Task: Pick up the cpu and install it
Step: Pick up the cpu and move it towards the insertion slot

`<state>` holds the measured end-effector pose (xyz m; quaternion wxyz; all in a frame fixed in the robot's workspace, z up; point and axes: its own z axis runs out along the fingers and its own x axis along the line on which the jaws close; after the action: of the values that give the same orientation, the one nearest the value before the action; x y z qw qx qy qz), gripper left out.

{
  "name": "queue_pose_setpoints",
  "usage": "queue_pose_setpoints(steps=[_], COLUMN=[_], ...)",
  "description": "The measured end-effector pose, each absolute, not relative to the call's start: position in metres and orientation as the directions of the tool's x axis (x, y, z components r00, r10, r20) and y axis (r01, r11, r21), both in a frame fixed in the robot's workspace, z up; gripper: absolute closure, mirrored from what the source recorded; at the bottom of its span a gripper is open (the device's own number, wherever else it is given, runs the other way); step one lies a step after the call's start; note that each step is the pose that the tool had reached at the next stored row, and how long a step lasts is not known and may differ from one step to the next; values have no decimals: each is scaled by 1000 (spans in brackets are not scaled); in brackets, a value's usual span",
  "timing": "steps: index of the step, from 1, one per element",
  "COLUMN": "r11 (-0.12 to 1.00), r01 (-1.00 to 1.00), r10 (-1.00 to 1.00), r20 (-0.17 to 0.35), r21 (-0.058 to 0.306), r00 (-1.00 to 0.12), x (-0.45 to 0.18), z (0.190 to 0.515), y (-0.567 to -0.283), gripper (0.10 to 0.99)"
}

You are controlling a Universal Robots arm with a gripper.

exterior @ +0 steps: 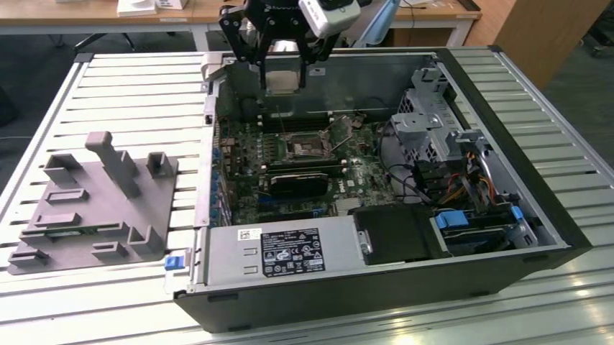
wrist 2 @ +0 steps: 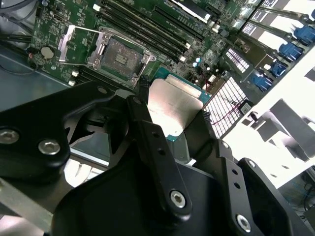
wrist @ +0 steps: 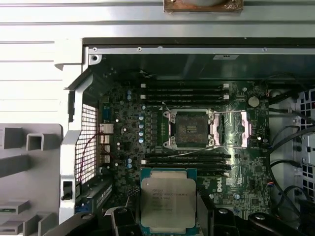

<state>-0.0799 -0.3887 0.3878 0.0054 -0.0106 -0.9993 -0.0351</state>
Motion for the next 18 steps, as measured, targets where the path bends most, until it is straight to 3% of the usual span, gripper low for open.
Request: queue_pose_setpoints(steps=[18], r11=[997], r01=[22], r10=[21], r20=[17], r21=[70], r00=[-1000], x=[-60], z=[385], y=[-360], gripper=[545])
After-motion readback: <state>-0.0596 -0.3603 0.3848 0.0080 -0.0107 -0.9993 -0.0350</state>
